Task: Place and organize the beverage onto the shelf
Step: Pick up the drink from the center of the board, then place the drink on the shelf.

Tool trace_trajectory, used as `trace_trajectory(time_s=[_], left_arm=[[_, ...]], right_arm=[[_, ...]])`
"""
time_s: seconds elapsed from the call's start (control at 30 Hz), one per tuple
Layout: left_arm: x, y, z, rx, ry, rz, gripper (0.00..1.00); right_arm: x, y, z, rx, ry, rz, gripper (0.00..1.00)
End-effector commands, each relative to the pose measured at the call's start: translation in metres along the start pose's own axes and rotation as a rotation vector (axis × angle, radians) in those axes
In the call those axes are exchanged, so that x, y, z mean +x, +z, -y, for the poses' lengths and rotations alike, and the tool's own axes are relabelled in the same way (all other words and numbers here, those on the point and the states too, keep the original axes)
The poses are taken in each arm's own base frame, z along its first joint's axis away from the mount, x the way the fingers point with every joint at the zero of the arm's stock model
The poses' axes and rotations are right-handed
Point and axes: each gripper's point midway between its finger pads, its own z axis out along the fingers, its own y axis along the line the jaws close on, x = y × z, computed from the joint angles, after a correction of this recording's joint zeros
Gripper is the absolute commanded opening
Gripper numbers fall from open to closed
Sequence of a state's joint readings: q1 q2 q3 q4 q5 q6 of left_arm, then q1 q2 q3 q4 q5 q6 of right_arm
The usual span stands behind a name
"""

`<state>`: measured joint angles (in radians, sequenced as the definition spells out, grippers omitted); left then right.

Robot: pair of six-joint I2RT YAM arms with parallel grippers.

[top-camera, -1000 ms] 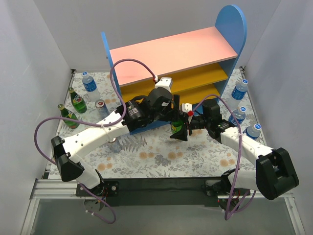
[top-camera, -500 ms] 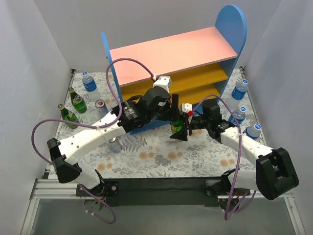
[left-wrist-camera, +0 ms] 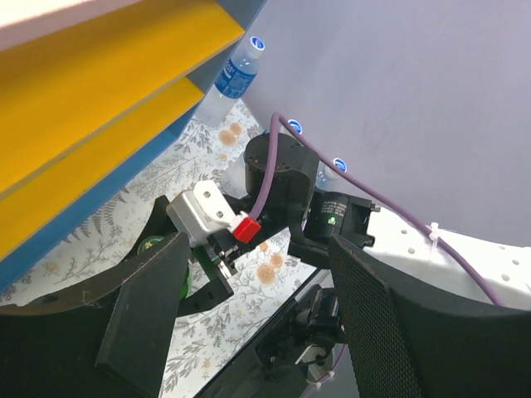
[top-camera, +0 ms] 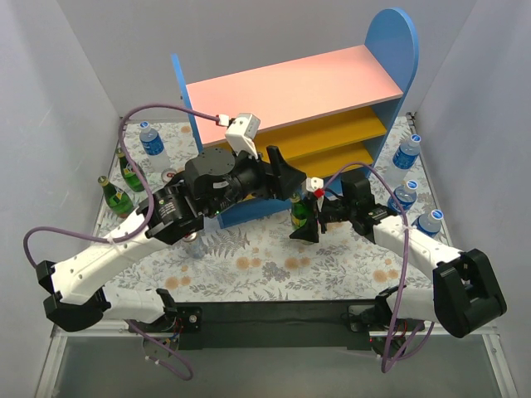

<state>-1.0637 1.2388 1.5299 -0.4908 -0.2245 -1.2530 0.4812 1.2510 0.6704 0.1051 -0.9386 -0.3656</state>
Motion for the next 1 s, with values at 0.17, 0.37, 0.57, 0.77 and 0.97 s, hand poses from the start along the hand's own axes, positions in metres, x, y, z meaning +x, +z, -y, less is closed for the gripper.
trace_trajectory(time_s=[0.17,0.37,0.57,0.77,0.97], left_arm=[[0.041,0.000,-0.016,0.003,0.017,-0.099,0.67],[0.055,-0.016,-0.025,0.032,0.029,-0.103,0.67],[0.087,-0.031,-0.036,0.124,0.108,-0.124,0.67],[0.139,-0.028,-0.054,0.220,0.167,-0.155,0.66],[0.187,-0.018,-0.071,0.319,0.268,-0.159,0.66]], right_arm=[[-0.038,-0.011,0.007,0.014,-0.098,0.093,0.01],[-0.051,-0.021,0.014,0.052,-0.112,0.114,0.01],[-0.068,-0.037,0.023,0.095,-0.120,0.141,0.01],[-0.073,-0.047,0.026,0.112,-0.117,0.148,0.01],[-0.078,-0.051,0.028,0.124,-0.121,0.151,0.01]])
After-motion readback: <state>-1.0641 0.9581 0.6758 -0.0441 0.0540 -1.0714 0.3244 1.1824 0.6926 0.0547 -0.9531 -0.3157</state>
